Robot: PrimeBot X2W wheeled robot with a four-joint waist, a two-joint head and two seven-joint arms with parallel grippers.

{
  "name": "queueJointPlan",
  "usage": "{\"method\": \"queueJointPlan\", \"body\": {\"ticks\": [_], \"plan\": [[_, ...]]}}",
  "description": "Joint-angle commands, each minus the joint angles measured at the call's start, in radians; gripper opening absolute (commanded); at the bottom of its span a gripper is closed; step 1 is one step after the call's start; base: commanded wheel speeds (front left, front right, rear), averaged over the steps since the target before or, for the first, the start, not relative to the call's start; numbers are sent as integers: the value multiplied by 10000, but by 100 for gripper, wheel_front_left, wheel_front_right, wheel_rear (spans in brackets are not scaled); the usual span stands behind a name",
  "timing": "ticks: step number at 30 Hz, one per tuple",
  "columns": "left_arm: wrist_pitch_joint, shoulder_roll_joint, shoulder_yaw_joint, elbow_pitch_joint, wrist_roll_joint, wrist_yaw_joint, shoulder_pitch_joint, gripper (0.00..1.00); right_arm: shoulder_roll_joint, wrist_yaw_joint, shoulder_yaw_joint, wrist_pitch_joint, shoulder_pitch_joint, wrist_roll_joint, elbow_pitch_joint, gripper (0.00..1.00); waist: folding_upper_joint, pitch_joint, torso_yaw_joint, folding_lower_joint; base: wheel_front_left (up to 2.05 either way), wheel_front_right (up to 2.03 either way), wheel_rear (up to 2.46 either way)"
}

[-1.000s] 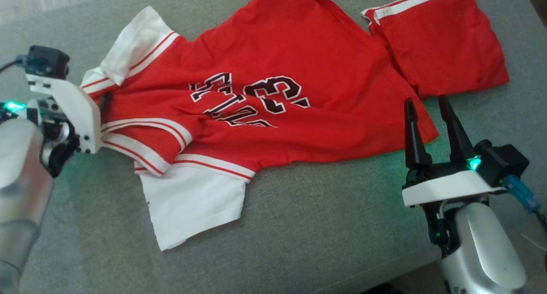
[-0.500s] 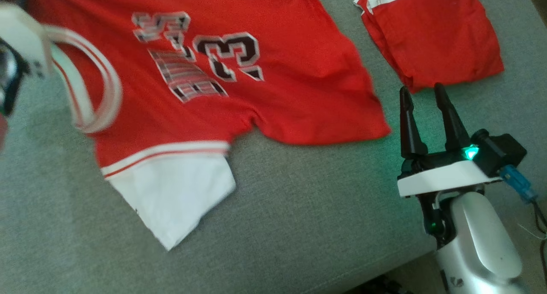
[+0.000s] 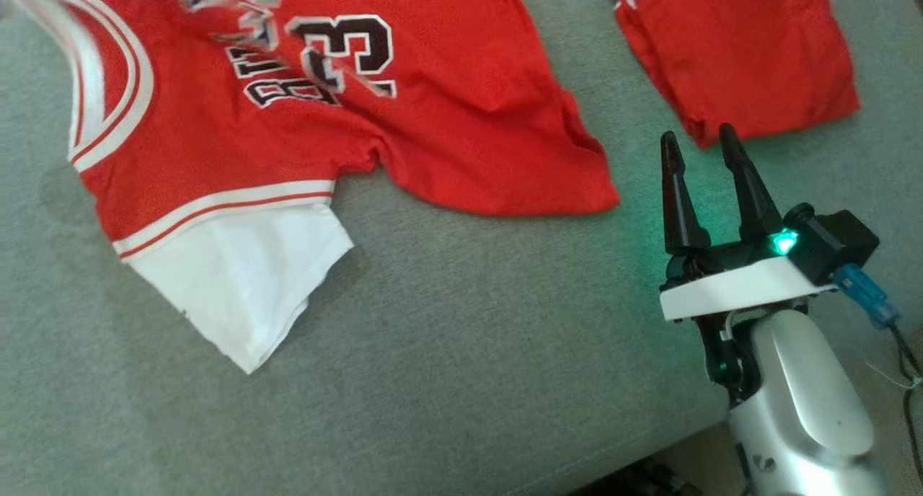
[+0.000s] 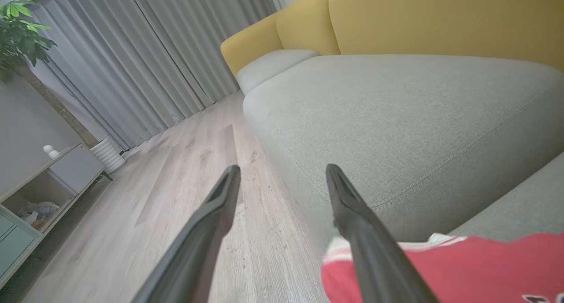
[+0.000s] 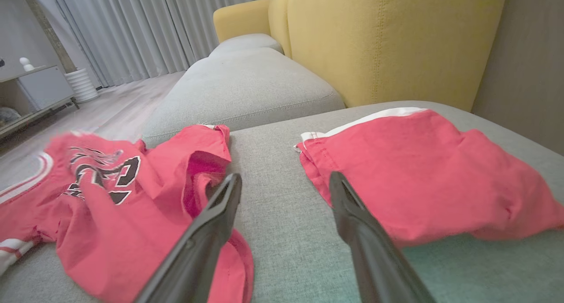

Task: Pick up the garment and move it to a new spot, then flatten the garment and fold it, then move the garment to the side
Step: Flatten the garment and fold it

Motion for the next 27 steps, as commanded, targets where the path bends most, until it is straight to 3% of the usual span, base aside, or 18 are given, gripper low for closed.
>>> {"method": "queueJointPlan", "body": {"ticks": [1, 15, 20, 27], "plan": [[-87, 133, 175, 7, -66, -70, -316, 100, -45, -7, 170, -134, -203, -1, -253, 100, 0, -4, 159, 0, 0, 0, 0], [-1325, -1393, 382, 843, -1058, -842, 917, 100, -45, -7, -346, -95, -175, -615, -303, 100, 0, -1084, 1588, 0, 0, 0, 0], [-1690, -1988, 737, 317, -1543, -727, 2019, 100, -45, -7, -758, -15, 144, -838, -325, 100, 0, -1819, 2334, 0, 0, 0, 0], [-1753, -2551, 1379, -1788, -1841, -64, 4640, 100, -45, -7, -1235, 72, 936, -974, -394, 100, 0, -2820, 3270, 0, 0, 0, 0]]}}
